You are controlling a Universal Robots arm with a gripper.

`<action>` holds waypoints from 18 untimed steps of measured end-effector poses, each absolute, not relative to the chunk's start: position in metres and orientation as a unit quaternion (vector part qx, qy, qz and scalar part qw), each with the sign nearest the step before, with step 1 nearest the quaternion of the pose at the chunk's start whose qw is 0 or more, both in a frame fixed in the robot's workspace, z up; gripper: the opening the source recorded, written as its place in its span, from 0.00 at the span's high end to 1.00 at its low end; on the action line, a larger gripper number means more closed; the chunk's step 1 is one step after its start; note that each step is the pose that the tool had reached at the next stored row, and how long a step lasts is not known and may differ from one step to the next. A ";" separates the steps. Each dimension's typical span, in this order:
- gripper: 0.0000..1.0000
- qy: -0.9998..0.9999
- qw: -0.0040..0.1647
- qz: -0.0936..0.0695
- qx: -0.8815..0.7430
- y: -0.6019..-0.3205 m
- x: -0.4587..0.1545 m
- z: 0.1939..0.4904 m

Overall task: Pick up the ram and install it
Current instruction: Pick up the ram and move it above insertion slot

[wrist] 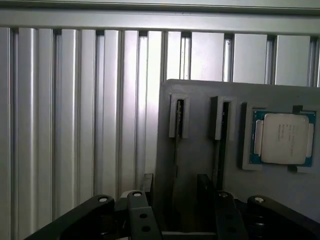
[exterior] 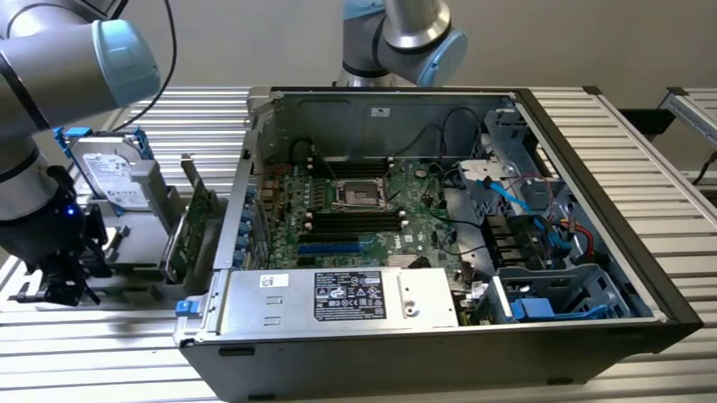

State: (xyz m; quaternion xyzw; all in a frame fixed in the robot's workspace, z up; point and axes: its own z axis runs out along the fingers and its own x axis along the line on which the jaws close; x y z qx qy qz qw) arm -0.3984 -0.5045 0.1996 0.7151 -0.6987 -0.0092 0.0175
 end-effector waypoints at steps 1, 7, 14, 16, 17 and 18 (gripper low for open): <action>0.52 -0.699 0.017 -0.009 0.715 -0.505 -0.398 0.199; 0.52 -0.704 0.017 -0.009 0.710 -0.505 -0.394 0.198; 0.52 -0.717 0.017 -0.010 0.697 -0.505 -0.392 0.197; 0.52 -0.718 0.017 -0.010 0.696 -0.505 -0.392 0.196; 0.52 -0.718 0.017 -0.010 0.696 -0.505 -0.392 0.196; 0.52 -0.718 0.017 -0.010 0.696 -0.505 -0.392 0.196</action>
